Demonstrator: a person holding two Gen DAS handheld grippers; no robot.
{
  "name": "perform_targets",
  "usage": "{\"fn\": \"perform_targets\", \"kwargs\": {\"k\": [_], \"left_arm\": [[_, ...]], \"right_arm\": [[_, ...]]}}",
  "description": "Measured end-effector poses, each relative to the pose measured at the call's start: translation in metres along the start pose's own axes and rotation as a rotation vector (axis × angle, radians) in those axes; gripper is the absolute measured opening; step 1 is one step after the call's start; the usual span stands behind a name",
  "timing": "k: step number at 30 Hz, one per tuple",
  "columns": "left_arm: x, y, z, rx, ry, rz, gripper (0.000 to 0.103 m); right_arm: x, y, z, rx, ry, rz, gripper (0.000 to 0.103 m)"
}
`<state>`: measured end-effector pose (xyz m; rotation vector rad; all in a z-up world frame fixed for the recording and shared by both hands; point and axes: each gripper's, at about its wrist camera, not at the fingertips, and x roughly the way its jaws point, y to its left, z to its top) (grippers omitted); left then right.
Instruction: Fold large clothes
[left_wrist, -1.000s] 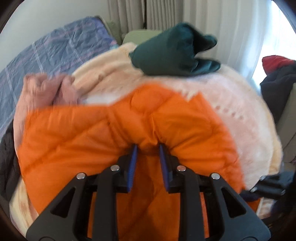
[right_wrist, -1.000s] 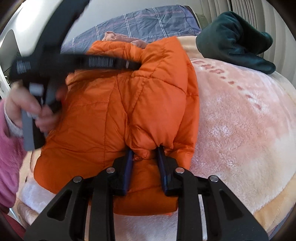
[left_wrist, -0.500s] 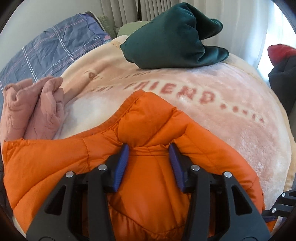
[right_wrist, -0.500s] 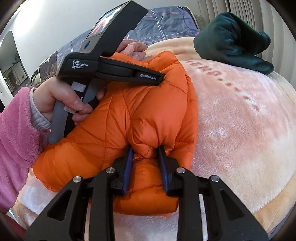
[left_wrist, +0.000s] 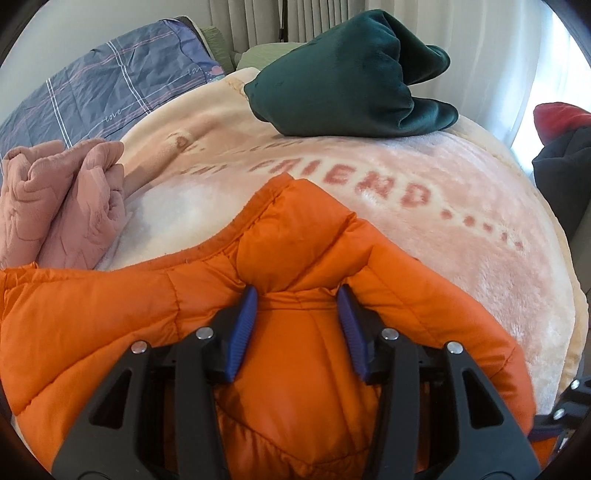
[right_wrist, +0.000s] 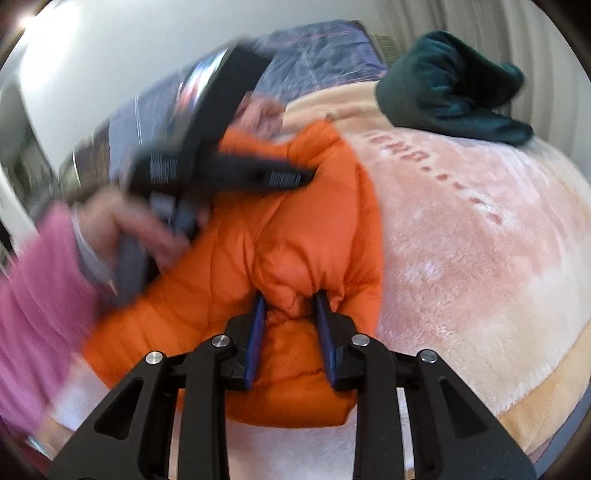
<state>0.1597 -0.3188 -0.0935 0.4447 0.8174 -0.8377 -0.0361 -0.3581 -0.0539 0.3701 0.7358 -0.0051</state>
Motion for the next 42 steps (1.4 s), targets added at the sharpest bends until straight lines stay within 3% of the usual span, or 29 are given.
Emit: {"fn": "perform_targets", "kwargs": {"k": [3, 6, 8, 11, 14, 19, 21, 24, 28, 30, 34, 42], "left_arm": [[-0.001, 0.003, 0.000, -0.009, -0.002, -0.010, 0.046], [-0.002, 0.006, 0.001, -0.023, -0.001, -0.025, 0.046], [-0.003, 0.009, 0.000, -0.042, -0.004, -0.044, 0.046], [-0.005, 0.017, 0.000, -0.082, -0.014, -0.083, 0.046], [-0.006, 0.026, -0.001, -0.124, -0.026, -0.135, 0.046], [-0.014, 0.029, -0.002, -0.153, -0.052, -0.140, 0.046], [-0.026, 0.035, -0.003, -0.176, -0.070, -0.133, 0.035], [-0.057, 0.055, -0.006, -0.184, -0.115, -0.069, 0.017], [-0.088, 0.100, -0.016, -0.202, -0.140, 0.071, 0.013], [-0.083, 0.123, -0.028, -0.231, -0.096, 0.099, 0.004], [-0.051, 0.131, -0.054, -0.240, -0.066, 0.105, 0.004], [-0.031, 0.142, -0.061, -0.319, -0.062, 0.004, 0.003]], "right_arm": [[-0.024, -0.004, 0.025, 0.035, -0.119, 0.009, 0.026], [-0.025, 0.004, 0.050, -0.018, -0.179, 0.023, 0.025], [-0.008, 0.008, 0.056, -0.038, -0.144, 0.010, 0.024], [0.045, -0.003, 0.046, -0.002, 0.018, -0.069, 0.021], [0.051, -0.006, 0.034, -0.017, 0.008, -0.078, 0.021], [0.055, -0.001, 0.033, -0.041, 0.015, -0.093, 0.021], [0.055, -0.006, 0.032, -0.019, 0.018, -0.064, 0.021], [0.058, -0.009, 0.033, -0.011, 0.017, -0.054, 0.021], [0.056, -0.010, 0.033, 0.003, 0.016, -0.031, 0.022], [0.057, -0.011, 0.032, 0.009, 0.015, -0.013, 0.022], [0.058, -0.004, 0.032, -0.018, 0.017, -0.021, 0.022], [0.062, -0.009, 0.032, 0.004, 0.025, -0.002, 0.022]]}}
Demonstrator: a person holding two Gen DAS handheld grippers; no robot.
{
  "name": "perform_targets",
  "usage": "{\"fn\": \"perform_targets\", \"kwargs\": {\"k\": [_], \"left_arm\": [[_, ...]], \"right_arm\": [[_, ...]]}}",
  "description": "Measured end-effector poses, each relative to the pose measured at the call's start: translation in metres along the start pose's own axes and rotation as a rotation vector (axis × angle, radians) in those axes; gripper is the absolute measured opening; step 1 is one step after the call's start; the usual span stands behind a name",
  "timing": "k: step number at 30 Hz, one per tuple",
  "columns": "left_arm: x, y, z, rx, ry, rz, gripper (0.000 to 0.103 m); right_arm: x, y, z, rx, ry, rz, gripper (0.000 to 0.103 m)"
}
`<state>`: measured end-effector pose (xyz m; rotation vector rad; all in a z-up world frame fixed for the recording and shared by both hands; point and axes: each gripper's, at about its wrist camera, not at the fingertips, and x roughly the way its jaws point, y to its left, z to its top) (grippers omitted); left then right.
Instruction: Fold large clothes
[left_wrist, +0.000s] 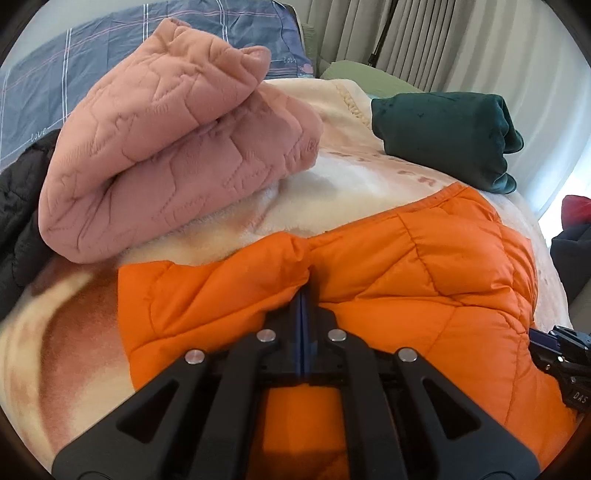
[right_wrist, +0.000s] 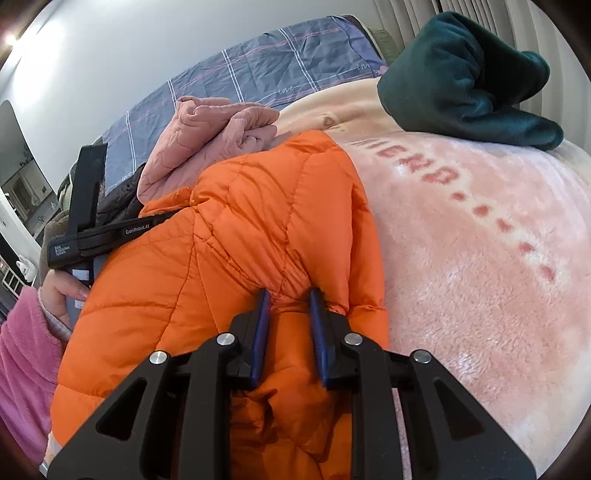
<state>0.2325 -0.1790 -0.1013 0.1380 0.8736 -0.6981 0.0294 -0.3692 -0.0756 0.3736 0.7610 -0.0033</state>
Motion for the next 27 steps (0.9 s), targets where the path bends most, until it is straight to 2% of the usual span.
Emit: {"fn": "perform_targets", "kwargs": {"k": [10, 12, 15, 17, 20, 22, 27], "left_arm": [[-0.011, -0.002, -0.004, -0.025, -0.029, 0.008, 0.003], [-0.025, 0.003, -0.001, -0.068, -0.040, -0.018, 0.003], [-0.049, 0.022, -0.001, -0.183, -0.105, -0.077, 0.003], [-0.055, 0.033, -0.001, -0.214, -0.119, -0.084, 0.003], [-0.035, 0.030, -0.005, -0.163, -0.062, -0.046, 0.003], [-0.017, 0.017, -0.009, -0.092, -0.063, 0.010, 0.003], [-0.007, 0.013, -0.007, -0.091, -0.040, 0.027, 0.003]], "right_arm": [[0.000, 0.004, 0.001, -0.017, 0.002, -0.019, 0.022], [-0.001, 0.005, 0.000, -0.023, -0.001, -0.027, 0.022], [-0.001, 0.006, -0.001, -0.026, -0.003, -0.033, 0.022], [-0.001, 0.007, -0.001, -0.028, -0.005, -0.035, 0.022], [-0.001, 0.008, 0.000, -0.030, -0.008, -0.036, 0.022], [-0.001, 0.007, 0.000, -0.026, -0.012, -0.033, 0.022], [-0.005, 0.000, -0.002, -0.002, -0.033, 0.002, 0.023]]}}
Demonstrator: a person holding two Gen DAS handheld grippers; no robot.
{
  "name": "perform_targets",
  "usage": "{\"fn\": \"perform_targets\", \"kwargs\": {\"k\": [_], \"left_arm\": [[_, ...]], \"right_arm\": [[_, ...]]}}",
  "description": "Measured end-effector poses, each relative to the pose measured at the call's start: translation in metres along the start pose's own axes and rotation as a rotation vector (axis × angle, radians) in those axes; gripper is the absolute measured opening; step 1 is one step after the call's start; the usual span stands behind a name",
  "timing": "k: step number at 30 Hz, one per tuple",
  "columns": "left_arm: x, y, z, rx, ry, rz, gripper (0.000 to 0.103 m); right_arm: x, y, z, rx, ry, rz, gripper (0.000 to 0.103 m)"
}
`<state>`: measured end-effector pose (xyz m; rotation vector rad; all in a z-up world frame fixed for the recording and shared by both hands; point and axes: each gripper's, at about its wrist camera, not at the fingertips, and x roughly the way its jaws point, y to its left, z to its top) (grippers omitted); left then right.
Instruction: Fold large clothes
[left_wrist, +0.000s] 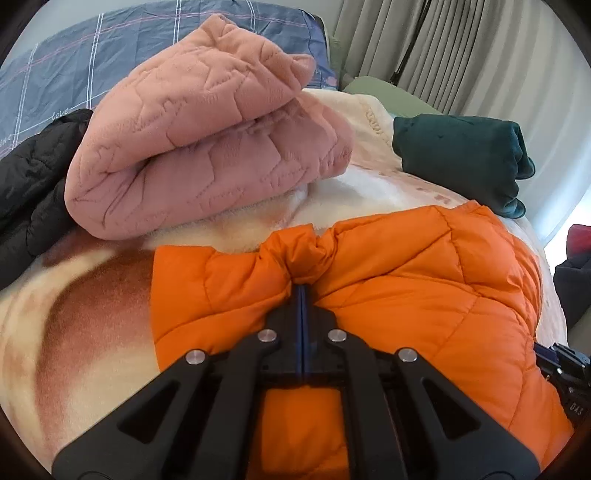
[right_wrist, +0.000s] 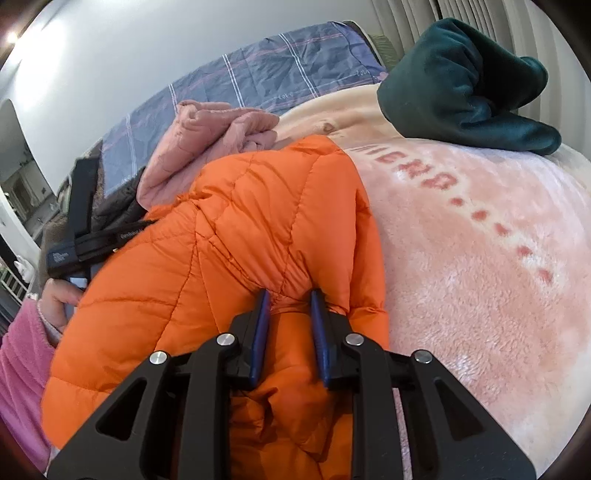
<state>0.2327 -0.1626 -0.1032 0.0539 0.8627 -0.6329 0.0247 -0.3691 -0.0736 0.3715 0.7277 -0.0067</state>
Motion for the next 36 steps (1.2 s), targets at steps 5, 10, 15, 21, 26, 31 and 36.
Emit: {"fn": "perform_targets", "kwargs": {"k": [5, 10, 15, 21, 26, 31, 36], "left_arm": [[-0.005, -0.002, -0.002, -0.006, 0.010, 0.029, 0.003], [-0.017, -0.007, -0.003, 0.029, -0.040, 0.069, 0.003], [-0.023, -0.013, -0.005, 0.029, -0.058, 0.139, 0.003], [-0.068, -0.042, -0.001, 0.102, -0.052, -0.029, 0.002], [-0.109, -0.088, -0.044, 0.299, -0.019, -0.131, 0.028], [-0.097, -0.093, -0.084, 0.355, 0.010, -0.066, 0.030], [-0.113, -0.090, -0.089, 0.305, -0.021, -0.063, 0.029]], "right_arm": [[-0.003, 0.014, -0.001, -0.064, -0.014, -0.086, 0.024], [-0.002, 0.014, -0.002, -0.078, -0.019, -0.104, 0.024], [-0.001, 0.015, -0.004, -0.090, -0.018, -0.117, 0.024], [0.001, 0.015, -0.003, -0.071, -0.011, -0.102, 0.024], [0.000, 0.014, -0.004, -0.070, -0.016, -0.099, 0.025], [0.003, 0.014, -0.002, -0.072, -0.009, -0.093, 0.025], [0.002, 0.013, -0.003, -0.073, -0.012, -0.093, 0.025]]}}
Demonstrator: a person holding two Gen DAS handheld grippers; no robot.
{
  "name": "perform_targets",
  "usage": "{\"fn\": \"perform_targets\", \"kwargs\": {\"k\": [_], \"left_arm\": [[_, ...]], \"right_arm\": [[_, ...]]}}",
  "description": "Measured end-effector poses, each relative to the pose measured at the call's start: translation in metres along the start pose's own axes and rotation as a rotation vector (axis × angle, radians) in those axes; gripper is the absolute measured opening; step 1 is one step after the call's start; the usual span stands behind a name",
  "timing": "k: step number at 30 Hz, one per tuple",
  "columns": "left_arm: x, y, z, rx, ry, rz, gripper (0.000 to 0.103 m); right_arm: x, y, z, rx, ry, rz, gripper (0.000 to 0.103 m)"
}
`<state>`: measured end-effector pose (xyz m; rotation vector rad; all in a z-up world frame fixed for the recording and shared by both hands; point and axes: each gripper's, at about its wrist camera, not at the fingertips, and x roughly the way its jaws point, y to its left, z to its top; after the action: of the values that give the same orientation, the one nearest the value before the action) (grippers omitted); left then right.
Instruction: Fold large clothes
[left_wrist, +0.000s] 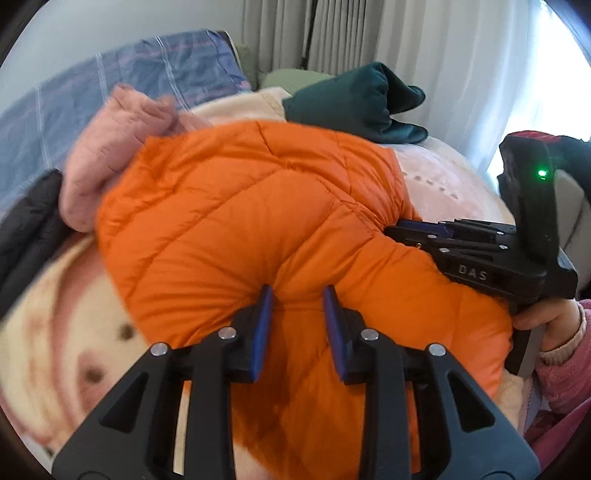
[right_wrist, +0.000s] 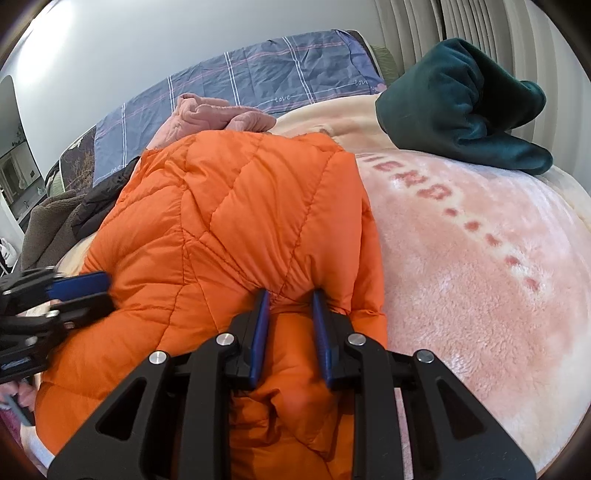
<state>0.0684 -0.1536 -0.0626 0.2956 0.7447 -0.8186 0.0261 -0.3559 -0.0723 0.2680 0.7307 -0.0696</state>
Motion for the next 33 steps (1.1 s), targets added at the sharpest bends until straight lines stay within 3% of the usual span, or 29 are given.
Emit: {"fn": "perform_targets", "kwargs": {"k": [1, 3, 4, 8, 13, 14, 19, 24, 26, 29, 33], "left_arm": [[-0.009, -0.007, -0.004, 0.004, -0.008, 0.024, 0.031], [-0.036, -0.023, -0.016, 0.012, -0.045, 0.060, 0.059], [-0.051, -0.033, -0.024, 0.025, -0.065, 0.068, 0.064], [-0.078, -0.067, -0.061, 0.090, -0.056, 0.087, 0.072], [-0.051, -0.087, -0.091, 0.154, 0.057, 0.209, 0.073], [-0.046, -0.086, -0.090, 0.141, 0.058, 0.238, 0.073], [-0.047, -0.077, -0.070, 0.038, -0.009, 0.245, 0.075], [-0.050, -0.088, -0.068, 0.087, -0.035, 0.304, 0.075], [-0.045, -0.082, -0.072, 0.099, -0.005, 0.375, 0.075], [-0.041, -0.068, -0.090, 0.073, 0.075, 0.399, 0.076], [-0.049, -0.062, -0.103, 0.069, 0.097, 0.423, 0.076]], "right_arm": [[0.000, 0.000, 0.000, 0.003, 0.000, 0.001, 0.025], [0.001, -0.001, 0.000, 0.007, 0.000, 0.006, 0.025], [0.001, -0.001, 0.000, 0.010, 0.000, 0.009, 0.025], [0.001, -0.002, 0.000, 0.015, -0.005, 0.017, 0.025], [-0.001, -0.004, -0.001, 0.023, -0.013, 0.030, 0.025], [-0.001, -0.005, -0.002, 0.024, -0.014, 0.031, 0.025], [0.000, -0.007, -0.001, 0.031, -0.012, 0.039, 0.025], [-0.001, -0.007, -0.001, 0.033, -0.014, 0.043, 0.025], [-0.002, -0.007, -0.001, 0.029, -0.014, 0.050, 0.025], [-0.002, -0.002, -0.003, 0.002, -0.007, 0.057, 0.025], [0.000, 0.001, -0.003, -0.014, 0.003, 0.068, 0.025]]}}
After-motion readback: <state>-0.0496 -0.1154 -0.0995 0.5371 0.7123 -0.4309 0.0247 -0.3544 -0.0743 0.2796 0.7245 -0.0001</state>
